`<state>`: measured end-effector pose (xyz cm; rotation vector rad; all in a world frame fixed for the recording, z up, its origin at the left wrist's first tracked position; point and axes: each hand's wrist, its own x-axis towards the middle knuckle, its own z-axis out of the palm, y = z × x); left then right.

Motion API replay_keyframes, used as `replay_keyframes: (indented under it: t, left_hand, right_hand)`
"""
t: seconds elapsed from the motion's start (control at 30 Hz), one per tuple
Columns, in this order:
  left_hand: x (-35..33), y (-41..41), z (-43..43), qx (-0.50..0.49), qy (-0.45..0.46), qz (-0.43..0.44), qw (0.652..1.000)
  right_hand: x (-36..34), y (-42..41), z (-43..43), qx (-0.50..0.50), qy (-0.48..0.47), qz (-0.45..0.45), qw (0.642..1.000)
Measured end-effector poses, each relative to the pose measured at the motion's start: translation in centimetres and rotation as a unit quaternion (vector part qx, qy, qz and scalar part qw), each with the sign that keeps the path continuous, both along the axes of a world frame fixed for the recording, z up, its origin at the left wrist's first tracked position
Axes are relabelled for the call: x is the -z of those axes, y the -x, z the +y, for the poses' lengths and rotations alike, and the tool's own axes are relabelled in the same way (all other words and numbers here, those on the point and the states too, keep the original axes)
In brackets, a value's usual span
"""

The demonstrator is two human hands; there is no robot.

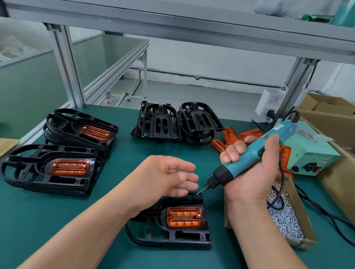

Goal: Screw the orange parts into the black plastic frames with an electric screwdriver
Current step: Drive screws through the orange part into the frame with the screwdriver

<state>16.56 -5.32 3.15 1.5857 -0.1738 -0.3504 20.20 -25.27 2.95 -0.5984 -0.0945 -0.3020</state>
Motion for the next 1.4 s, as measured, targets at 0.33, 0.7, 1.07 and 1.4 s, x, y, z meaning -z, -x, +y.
replay_keyframes:
  t: [0.33,0.7,1.07,1.4]
  left_hand:
    - [0.0,0.4,-0.6,-0.031,-0.145,-0.059,0.987]
    - [0.4,0.4,-0.6,-0.019,-0.076,-0.009,0.997]
    - [0.4,0.7,-1.1,0.017,-0.054,-0.011,0.998]
    - [0.1,1.1,-1.1,0.034,-0.011,0.023,0.999]
  right_hand:
    - [-0.2,0.1,0.1,-0.001,-0.016,0.008,1.000]
    - [-0.2,0.1,0.3,-0.002,-0.013,0.015,1.000]
    - [-0.2,0.1,0.0,0.008,-0.027,0.003,1.000]
    - [-0.4,0.2,-0.1,0.021,-0.031,0.005,0.999]
